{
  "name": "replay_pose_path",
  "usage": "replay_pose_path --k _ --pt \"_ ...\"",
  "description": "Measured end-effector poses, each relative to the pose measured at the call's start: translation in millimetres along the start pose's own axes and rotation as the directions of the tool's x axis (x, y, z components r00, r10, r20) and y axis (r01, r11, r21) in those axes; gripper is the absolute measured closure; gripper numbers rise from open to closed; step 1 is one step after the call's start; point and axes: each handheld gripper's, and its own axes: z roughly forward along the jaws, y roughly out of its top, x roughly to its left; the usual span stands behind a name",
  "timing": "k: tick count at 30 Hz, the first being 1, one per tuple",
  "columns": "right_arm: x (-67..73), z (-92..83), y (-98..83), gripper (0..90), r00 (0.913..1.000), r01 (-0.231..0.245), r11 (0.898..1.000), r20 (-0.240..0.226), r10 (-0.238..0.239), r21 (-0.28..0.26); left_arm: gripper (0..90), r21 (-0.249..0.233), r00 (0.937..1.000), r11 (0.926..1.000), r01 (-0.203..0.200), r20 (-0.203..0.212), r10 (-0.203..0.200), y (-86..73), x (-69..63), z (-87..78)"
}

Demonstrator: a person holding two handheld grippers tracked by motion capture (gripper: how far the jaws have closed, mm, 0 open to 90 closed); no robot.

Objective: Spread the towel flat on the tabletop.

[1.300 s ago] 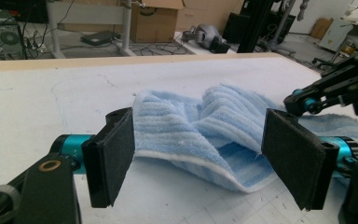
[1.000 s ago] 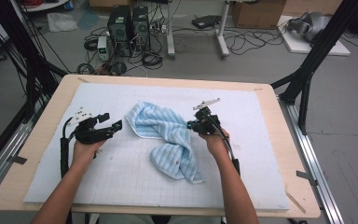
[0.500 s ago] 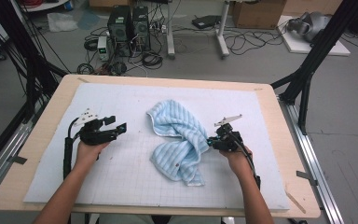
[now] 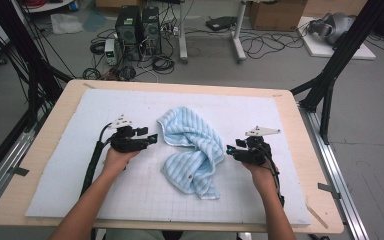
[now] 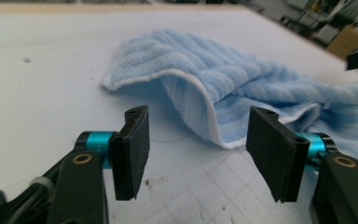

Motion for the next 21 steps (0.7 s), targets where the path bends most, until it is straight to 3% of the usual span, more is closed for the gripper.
replay_pose_path --k 4,8,10,12,14,16,18,20,21 --pt "-1.1 1.6 -1.5 50.8 1.0 -0.002 1.0 -0.008 0.002 -0.001 34.2 0.075 0.9976 0.9971 -0.008 -0.069 0.013 4.3 -7.4 26.0" --pt "-0.6 2.4 -1.6 50.8 0.9999 -0.004 1.0 -0.017 0.004 -0.005 38.4 0.139 0.9937 0.9894 -0.042 -0.097 0.055 8.1 -14.7 40.8" --pt "1.2 4.2 -1.9 50.1 0.9995 -0.008 1.0 -0.03 0.008 -0.006 49.6 0.161 0.991 0.9843 -0.073 -0.099 0.089 8.6 -18.5 44.7" --pt "4.3 8.8 -2.6 48.0 0.9974 -0.022 1.0 -0.069 0.021 -0.006 77.2 0.178 0.988 0.9788 -0.101 -0.097 0.12 8.4 -20.6 45.8" --pt "12.0 16.0 -2.1 45.7 0.9928 -0.023 1.0 -0.117 0.024 0.012 83.7 0.196 0.9866 0.9752 -0.104 -0.104 0.126 8.6 -18.9 44.8" --pt "24.5 24.6 -0.6 45.0 0.9851 0.009 1.0 -0.172 -0.005 0.022 84.5 0.206 0.9867 0.9737 -0.097 -0.108 0.121 9.2 -13.0 41.0" --pt "38.7 36.7 0.2 45.2 0.9812 0.073 0.996 -0.183 -0.062 0.057 84.6 0.203 0.9867 0.9757 -0.083 -0.12 0.109 11.1 -5.5 34.4" --pt "48.7 50.1 -1.5 52.0 0.9779 0.116 0.987 -0.187 -0.094 0.111 84.5 0.186 0.9871 0.9804 -0.064 -0.133 0.09 13.9 2.2 26.1" --pt "51.6 53.6 -1.7 58.6 0.9741 0.114 0.988 -0.207 -0.091 0.103 84.5 0.181 0.9871 0.9816 -0.06 -0.136 0.086 15.4 5.8 21.9"
